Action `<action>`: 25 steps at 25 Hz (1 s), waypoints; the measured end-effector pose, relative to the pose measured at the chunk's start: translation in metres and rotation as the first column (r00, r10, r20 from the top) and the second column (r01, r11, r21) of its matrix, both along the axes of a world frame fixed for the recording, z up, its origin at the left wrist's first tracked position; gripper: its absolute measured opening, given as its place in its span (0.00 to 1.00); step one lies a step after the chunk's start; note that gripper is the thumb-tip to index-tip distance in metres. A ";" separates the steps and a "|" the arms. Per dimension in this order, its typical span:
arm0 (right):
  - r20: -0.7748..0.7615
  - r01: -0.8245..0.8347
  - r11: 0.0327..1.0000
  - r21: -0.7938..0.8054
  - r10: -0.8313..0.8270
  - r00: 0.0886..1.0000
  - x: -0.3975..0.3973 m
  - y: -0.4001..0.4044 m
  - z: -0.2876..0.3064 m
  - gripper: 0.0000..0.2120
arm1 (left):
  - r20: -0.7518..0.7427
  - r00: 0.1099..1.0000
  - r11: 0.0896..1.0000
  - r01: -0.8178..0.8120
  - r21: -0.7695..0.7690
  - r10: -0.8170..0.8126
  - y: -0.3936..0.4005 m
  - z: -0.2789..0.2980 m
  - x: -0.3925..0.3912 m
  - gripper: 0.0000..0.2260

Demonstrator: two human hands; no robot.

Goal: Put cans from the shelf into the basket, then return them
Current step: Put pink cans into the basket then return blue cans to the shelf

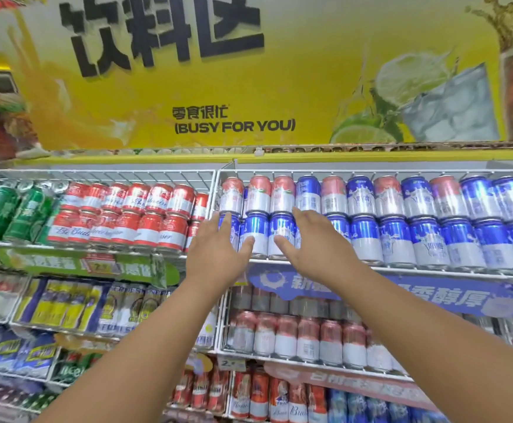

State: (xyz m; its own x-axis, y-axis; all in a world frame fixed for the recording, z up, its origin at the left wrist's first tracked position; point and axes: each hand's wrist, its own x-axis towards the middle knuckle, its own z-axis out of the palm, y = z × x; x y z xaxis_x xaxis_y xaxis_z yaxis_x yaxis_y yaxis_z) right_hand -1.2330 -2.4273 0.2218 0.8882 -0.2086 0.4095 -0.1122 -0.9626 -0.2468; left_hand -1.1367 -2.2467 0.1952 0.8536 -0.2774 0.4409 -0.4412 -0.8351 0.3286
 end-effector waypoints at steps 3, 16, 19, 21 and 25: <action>0.023 -0.019 1.000 0.005 0.019 1.000 0.020 -0.005 0.006 0.37 | 0.001 0.999 0.999 -0.035 0.003 0.035 -0.001 0.007 0.011 0.35; 0.045 0.089 0.988 0.129 -0.095 0.994 0.145 -0.001 0.025 0.34 | 0.107 0.994 0.999 -0.014 0.041 0.009 -0.024 0.032 0.144 0.34; 0.048 0.161 0.976 0.147 -0.170 0.984 0.185 0.006 0.029 0.33 | 0.159 0.987 0.999 0.008 0.052 -0.016 -0.034 0.032 0.185 0.32; 0.058 0.208 0.965 0.157 -0.220 0.974 0.203 0.009 0.033 0.32 | 0.178 0.984 0.998 0.014 0.068 -0.026 -0.040 0.030 0.202 0.31; 0.058 0.346 0.932 0.110 -0.353 0.934 0.225 0.018 0.038 0.23 | 0.174 0.985 0.999 0.015 0.048 -0.023 -0.048 0.020 0.226 0.31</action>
State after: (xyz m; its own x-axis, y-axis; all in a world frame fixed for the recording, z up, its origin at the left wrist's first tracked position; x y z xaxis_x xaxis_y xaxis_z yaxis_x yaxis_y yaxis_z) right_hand -1.0080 -2.4096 0.2600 0.7193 -0.5420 0.4345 -0.4149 -0.8369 -0.3571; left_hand -0.9111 -2.2943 0.2154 0.7592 -0.3165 0.5687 -0.5042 -0.8386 0.2064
